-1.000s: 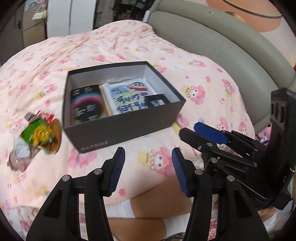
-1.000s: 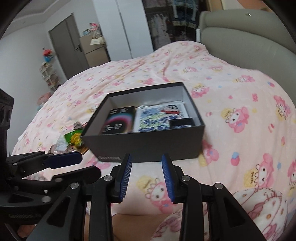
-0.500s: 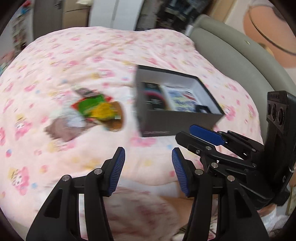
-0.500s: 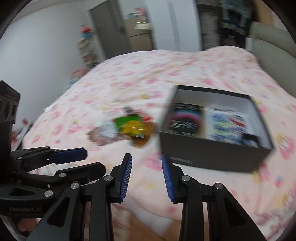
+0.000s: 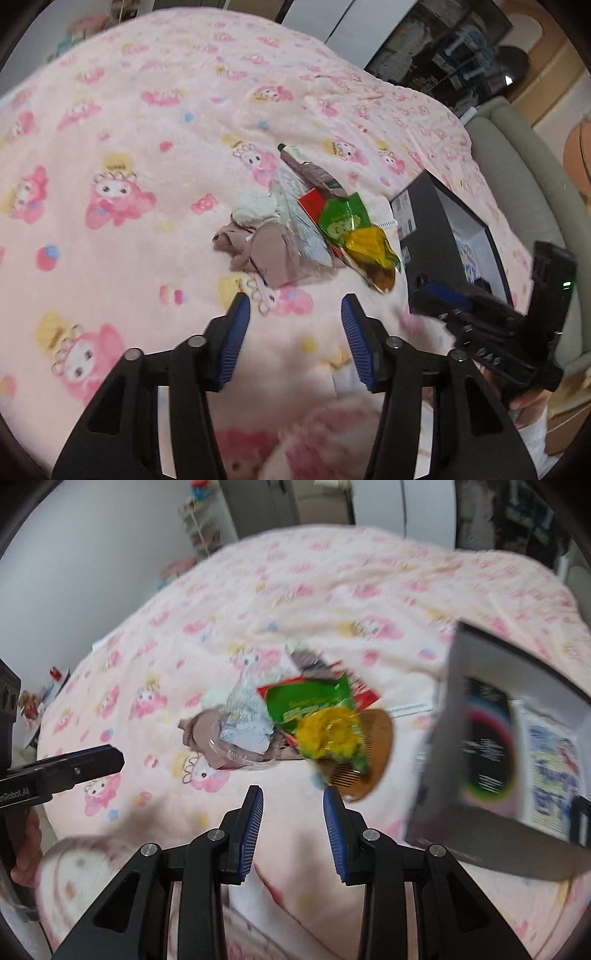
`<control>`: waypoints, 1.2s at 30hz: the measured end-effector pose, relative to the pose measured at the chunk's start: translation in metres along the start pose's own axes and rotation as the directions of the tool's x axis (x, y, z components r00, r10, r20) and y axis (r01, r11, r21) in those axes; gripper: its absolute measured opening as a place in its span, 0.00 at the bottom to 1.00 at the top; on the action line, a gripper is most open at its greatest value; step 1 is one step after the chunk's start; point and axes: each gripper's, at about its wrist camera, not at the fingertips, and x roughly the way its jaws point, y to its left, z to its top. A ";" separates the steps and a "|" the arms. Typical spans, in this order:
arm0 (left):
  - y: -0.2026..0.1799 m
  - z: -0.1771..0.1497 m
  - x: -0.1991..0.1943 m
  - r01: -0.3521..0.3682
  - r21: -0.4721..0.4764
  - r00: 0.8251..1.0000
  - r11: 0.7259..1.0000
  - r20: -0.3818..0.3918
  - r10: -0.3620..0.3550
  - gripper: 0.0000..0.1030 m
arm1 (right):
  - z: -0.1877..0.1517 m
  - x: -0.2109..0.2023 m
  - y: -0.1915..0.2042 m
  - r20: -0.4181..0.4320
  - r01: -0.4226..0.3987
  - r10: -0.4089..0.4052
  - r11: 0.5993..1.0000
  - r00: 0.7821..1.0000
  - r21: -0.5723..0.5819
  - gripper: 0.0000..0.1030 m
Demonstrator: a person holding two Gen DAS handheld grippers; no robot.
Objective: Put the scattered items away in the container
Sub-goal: 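Move the right tool to the clear phone case on the blanket, then grasp the clear phone case with the right tool and lift it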
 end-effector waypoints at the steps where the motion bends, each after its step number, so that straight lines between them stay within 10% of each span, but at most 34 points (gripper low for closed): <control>1: 0.006 0.004 0.008 0.013 -0.018 1.000 1.000 -0.013 -0.014 0.37 | 0.003 0.013 -0.001 -0.032 0.012 -0.012 1.000 0.999 0.002 0.29; 12: 0.015 0.046 0.091 0.188 -0.036 0.960 0.982 -0.205 -0.191 0.37 | 0.032 0.089 -0.007 -0.126 -0.115 0.126 0.990 0.984 0.084 0.30; 20: 0.030 0.038 0.121 0.255 -0.158 0.910 0.954 -0.293 -0.292 0.36 | 0.037 0.130 -0.030 -0.141 -0.319 0.366 0.907 0.920 0.276 0.38; 31: -0.020 0.027 0.064 0.106 0.066 0.982 0.992 -0.163 -0.094 0.15 | 0.026 0.048 0.007 -0.010 -0.351 0.358 0.919 0.934 0.178 0.22; 36: -0.029 0.011 0.026 0.104 0.113 0.986 0.988 -0.139 -0.088 0.11 | 0.016 0.012 0.018 0.004 -0.293 0.295 0.948 0.956 0.124 0.23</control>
